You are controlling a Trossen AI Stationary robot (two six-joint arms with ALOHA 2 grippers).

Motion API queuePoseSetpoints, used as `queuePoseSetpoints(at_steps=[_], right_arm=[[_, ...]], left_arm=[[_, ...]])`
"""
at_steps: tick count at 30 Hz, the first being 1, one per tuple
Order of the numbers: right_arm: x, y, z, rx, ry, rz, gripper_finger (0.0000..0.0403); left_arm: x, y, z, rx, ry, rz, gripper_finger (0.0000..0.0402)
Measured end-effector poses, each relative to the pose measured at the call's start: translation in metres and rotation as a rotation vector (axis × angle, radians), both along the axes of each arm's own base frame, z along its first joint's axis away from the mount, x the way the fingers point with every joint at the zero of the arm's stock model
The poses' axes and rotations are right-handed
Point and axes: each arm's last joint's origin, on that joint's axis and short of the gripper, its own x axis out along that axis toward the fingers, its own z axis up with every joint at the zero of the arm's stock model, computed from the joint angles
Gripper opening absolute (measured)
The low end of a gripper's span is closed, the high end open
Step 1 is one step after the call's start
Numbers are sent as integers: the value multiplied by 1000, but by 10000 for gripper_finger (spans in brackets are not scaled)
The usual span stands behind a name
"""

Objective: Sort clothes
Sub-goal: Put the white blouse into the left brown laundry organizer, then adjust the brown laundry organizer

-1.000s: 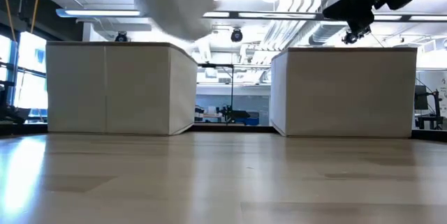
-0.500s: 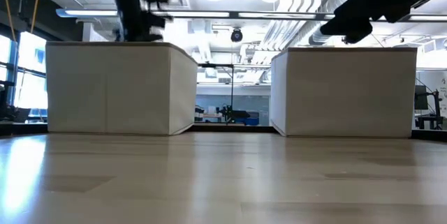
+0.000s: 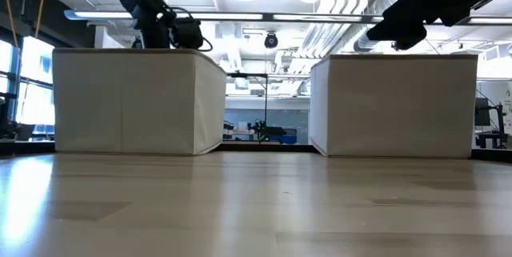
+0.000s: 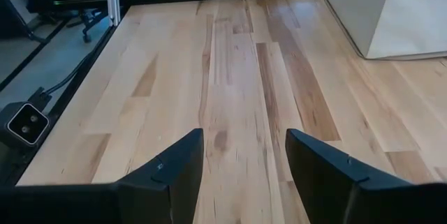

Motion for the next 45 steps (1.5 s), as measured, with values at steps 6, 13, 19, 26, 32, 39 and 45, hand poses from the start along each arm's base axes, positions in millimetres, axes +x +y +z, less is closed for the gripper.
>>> queuePoseSetpoints(at_steps=[6, 13, 19, 26, 32, 39, 45], right_arm=[[0, -1, 0, 14, 1, -39, 194], [-9, -9, 5, -4, -1, -136, 194], [-27, -17, 23, 27, -58, -135, 194], [-42, -23, 39, 65, -144, -132, 194], [-42, -24, 39, 47, -142, -125, 194], [-42, -24, 38, 44, -136, -124, 194], [-43, -23, 38, 64, -131, -127, 194]], left_arm=[[-4, -4, 75, 48, -161, 78, 179], [-20, -36, 161, 60, -413, 15, 211], [-25, -98, 192, 170, -412, -380, 193], [-15, -151, 134, 170, 10, -746, 160], [-8, -141, 71, 181, 276, -617, 144], [5, -130, 41, 39, 321, -648, 86], [18, -150, 56, -89, 252, -691, 12]])
